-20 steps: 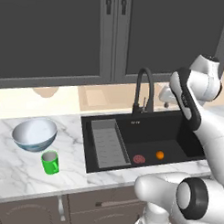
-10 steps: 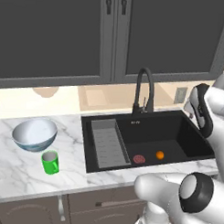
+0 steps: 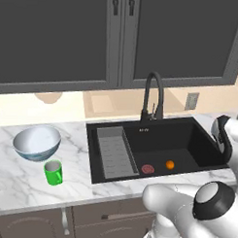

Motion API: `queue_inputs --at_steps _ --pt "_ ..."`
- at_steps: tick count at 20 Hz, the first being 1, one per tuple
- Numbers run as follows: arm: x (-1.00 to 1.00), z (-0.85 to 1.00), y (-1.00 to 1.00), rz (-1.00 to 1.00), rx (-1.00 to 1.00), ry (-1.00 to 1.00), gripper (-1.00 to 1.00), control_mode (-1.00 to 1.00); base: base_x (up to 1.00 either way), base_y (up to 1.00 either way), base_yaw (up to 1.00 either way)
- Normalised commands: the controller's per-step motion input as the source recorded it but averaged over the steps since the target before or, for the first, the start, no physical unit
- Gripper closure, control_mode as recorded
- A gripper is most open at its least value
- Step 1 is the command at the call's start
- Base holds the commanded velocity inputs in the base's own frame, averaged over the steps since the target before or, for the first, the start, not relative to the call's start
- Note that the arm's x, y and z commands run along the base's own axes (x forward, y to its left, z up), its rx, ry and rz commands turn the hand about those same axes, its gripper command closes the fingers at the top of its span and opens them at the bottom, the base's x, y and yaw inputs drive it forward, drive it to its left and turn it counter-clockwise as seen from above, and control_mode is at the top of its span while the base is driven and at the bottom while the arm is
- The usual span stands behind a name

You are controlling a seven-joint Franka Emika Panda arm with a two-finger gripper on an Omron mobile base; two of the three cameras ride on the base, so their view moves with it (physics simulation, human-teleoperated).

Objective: Clear the mugs and bowl far away from the sink.

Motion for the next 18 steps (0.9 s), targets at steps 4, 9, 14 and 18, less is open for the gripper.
queue_inputs --at_steps 4,9,14,18 --pt "0.00 -0.15 -0.09 0.00 -0.07 0.01 -1.00 -1.00 0.00 0.00 0.00" --pt "0.00 -0.09 -0.53 -0.03 -0.07 0.00 -1.00 -1.00 0.00 0.00 0.00" --pt "0.00 -0.01 -0.77 -0.07 -0.05 0.00 -1.00 -1.00 0.00 0.00 0.00" --pt "0.00 0.00 -0.84 -0.08 -0.05 0.00 -1.00 -1.00 0.00 0.00 0.00"
